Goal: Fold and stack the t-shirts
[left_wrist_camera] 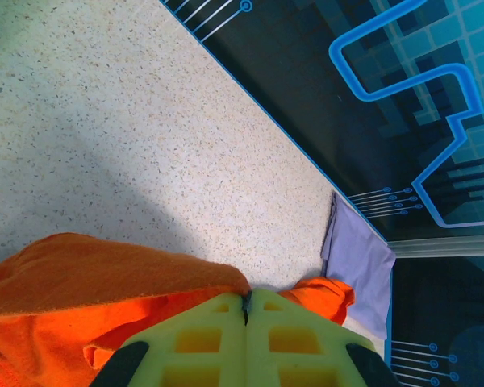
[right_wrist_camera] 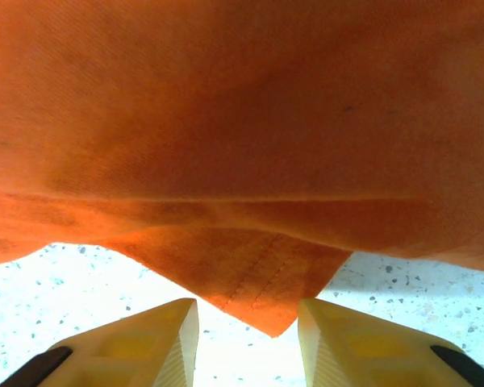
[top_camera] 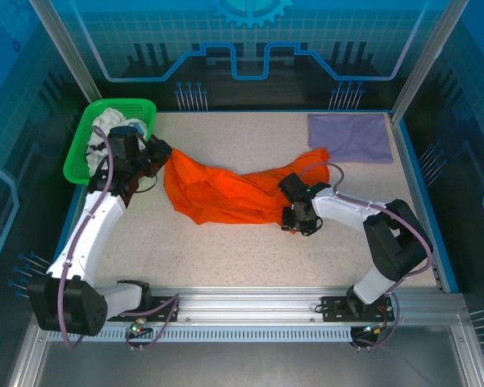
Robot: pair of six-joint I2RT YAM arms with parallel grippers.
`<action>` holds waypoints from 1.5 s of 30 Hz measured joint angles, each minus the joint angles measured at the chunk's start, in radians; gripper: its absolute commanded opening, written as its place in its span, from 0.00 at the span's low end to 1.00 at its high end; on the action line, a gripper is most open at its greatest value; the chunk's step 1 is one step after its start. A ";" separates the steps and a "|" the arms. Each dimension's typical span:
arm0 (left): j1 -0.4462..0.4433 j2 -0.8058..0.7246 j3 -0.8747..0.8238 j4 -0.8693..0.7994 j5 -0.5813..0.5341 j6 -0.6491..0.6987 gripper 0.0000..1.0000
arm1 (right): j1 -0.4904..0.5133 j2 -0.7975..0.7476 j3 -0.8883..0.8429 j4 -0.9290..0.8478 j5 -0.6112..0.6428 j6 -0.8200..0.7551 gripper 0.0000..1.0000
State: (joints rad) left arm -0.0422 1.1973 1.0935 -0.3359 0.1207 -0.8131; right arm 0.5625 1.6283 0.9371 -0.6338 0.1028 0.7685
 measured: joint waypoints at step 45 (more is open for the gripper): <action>-0.021 0.415 0.536 -0.110 0.110 0.004 0.00 | -0.613 -0.074 0.456 -0.048 -0.491 -0.132 0.00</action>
State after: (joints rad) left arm -0.0628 1.6127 1.6299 -0.4458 0.2310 -0.8089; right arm -0.0509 1.5543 1.3930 -0.6815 -0.3878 0.6361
